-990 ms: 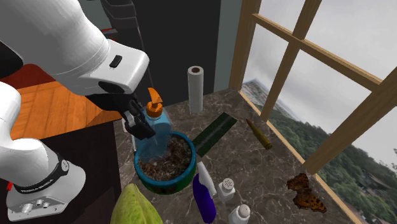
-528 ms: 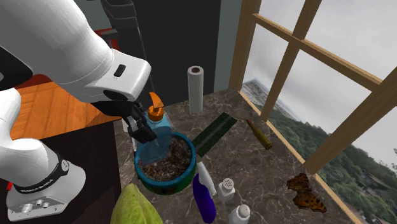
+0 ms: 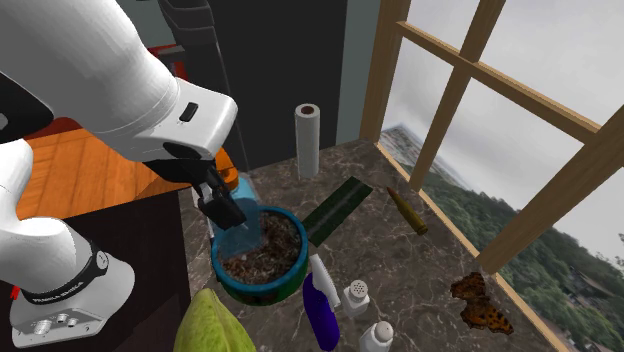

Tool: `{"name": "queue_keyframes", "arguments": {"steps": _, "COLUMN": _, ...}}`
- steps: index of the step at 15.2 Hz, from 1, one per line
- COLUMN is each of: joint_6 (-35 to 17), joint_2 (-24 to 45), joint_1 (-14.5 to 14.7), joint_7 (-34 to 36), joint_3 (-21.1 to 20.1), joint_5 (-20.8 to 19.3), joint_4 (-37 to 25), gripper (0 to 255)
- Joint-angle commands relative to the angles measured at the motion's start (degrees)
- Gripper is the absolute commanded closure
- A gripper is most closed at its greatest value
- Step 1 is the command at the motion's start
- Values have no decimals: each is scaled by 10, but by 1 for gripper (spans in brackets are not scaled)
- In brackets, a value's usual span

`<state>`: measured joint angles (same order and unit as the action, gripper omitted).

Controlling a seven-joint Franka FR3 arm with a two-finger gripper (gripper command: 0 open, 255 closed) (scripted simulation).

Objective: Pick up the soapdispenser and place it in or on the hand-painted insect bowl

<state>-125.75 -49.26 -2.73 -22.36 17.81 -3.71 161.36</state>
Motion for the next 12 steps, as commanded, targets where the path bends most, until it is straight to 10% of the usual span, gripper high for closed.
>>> {"name": "queue_keyframes", "arguments": {"steps": 1, "joint_6": 25, "joint_2": -12, "joint_1": -3, "joint_7": 0, "joint_3": -2, "joint_5": 0, "joint_4": -13, "gripper": 0}}
{"name": "queue_keyframes", "arguments": {"steps": 12, "joint_6": 91, "joint_2": -39, "joint_1": -7, "joint_7": 2, "joint_3": -9, "joint_5": 1, "joint_4": -52, "gripper": 0}}
